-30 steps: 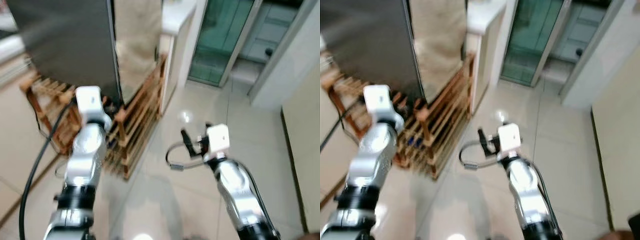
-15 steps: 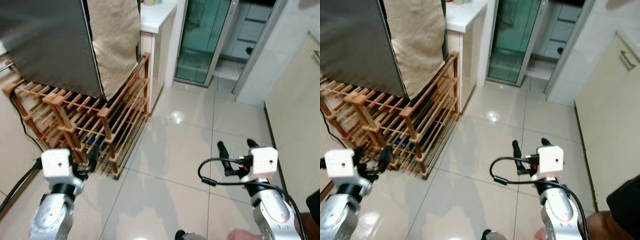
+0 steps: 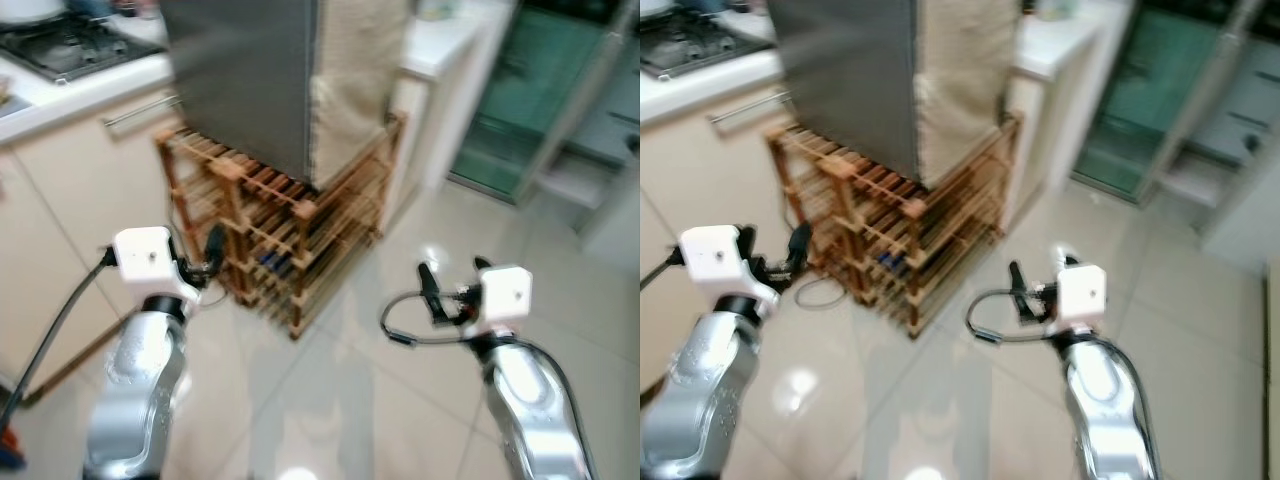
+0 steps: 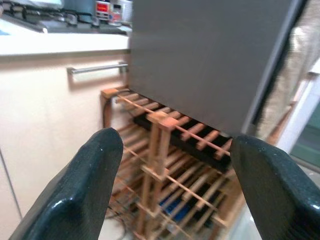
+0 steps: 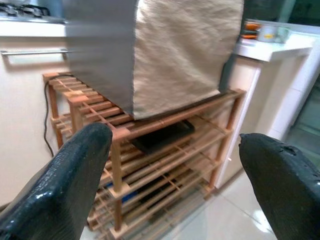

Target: Restocking fridge

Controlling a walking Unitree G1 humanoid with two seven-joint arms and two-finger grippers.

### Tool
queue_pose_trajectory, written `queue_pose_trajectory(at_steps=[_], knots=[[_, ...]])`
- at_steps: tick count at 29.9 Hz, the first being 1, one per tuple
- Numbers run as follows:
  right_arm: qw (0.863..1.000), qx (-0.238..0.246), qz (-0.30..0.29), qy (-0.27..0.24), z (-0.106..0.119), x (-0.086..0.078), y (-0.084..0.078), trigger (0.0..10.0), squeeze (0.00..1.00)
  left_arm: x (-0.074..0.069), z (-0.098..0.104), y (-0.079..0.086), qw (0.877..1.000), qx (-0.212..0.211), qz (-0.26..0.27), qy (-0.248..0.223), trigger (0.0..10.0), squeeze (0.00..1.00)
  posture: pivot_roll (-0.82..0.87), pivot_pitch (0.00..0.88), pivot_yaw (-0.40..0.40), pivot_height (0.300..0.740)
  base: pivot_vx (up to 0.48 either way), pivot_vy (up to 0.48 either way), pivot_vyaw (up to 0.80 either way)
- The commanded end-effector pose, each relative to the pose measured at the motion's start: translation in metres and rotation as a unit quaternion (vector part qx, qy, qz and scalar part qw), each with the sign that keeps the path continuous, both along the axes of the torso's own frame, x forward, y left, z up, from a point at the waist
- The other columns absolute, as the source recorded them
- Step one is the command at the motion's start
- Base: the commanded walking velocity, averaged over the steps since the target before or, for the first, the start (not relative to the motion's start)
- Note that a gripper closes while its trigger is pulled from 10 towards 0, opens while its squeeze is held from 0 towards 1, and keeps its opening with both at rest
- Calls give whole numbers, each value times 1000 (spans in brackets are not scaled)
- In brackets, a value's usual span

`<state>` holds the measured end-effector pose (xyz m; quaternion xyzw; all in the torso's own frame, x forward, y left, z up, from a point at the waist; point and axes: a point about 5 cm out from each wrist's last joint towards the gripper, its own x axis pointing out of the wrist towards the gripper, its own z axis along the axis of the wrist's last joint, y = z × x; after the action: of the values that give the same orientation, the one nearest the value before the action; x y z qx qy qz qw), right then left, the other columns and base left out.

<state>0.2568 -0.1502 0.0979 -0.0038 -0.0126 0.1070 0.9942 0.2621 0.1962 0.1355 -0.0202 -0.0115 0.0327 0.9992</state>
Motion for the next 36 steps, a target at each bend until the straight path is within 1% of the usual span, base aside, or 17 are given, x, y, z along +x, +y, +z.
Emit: queue_pose_trajectory(at_steps=[1,5,12,20,22,23,24,25,26,27,28,29,30,33,36], knots=[[1000,-13,-21,14,-6,-2,-13,10000,0,7,5,-21,999,-1,-48,-6,10000,0,-85,0,-29,740,480,0,0],[1000,-22,-13,10,-7,-2,-8,10000,0,9,6,-25,998,-1,-66,-9,10000,0,-90,0,-26,740,480,0,0],[1000,-22,-14,16,-9,-3,-7,10000,0,13,10,-30,997,0,-81,-19,10000,0,-96,0,-25,740,480,0,-788],[999,-31,-13,14,-9,-2,-7,10000,0,19,16,-35,996,-7,-88,-32,10000,0,-100,0,-22,740,480,0,0],[999,-32,-10,15,-10,0,-6,10000,0,23,22,-30,997,-7,-71,-41,10000,0,-98,0,-23,740,214,0,0],[999,-32,-10,15,-10,0,-6,10000,0,23,22,-30,997,-7,-71,-41,10000,0,-98,0,-23,740,0,0,0],[999,-32,-9,15,-10,0,-6,10000,0,26,25,-28,997,-10,-62,-46,10000,0,-98,0,-23,740,0,0,0],[999,-34,-6,15,-10,1,-5,10000,0,32,36,-23,997,-12,-52,-62,10000,0,-96,0,-26,740,0,0,0],[999,-34,-6,15,-10,1,-5,10000,0,32,36,-23,997,-12,-52,-62,10000,0,-96,0,-26,740,0,0,0],[999,-35,0,17,-10,2,-3,10000,0,39,52,-24,995,-12,-53,-84,10000,0,-94,0,-29,740,0,0,0],[999,-35,2,17,-11,3,-3,10000,0,41,57,-25,994,-11,-55,-91,10000,0,-94,0,-31,740,0,0,0],[999,-35,2,17,-11,3,-3,10000,0,41,57,-25,994,-11,-55,-91,10000,0,-94,0,-31,740,0,0,0],[999,-35,5,19,-12,3,-2,10000,0,48,66,-30,993,-6,-64,-98,10000,0,-94,0,-32,740,0,0,0],[999,-36,9,19,-12,5,0,10000,0,56,69,-35,993,-12,-73,-95,10000,0,-96,0,-32,740,0,0,0],[999,-37,12,17,-11,7,1,10000,0,65,75,-39,992,-35,-79,-96,10000,0,-104,0,-30,740,0,0,0]])
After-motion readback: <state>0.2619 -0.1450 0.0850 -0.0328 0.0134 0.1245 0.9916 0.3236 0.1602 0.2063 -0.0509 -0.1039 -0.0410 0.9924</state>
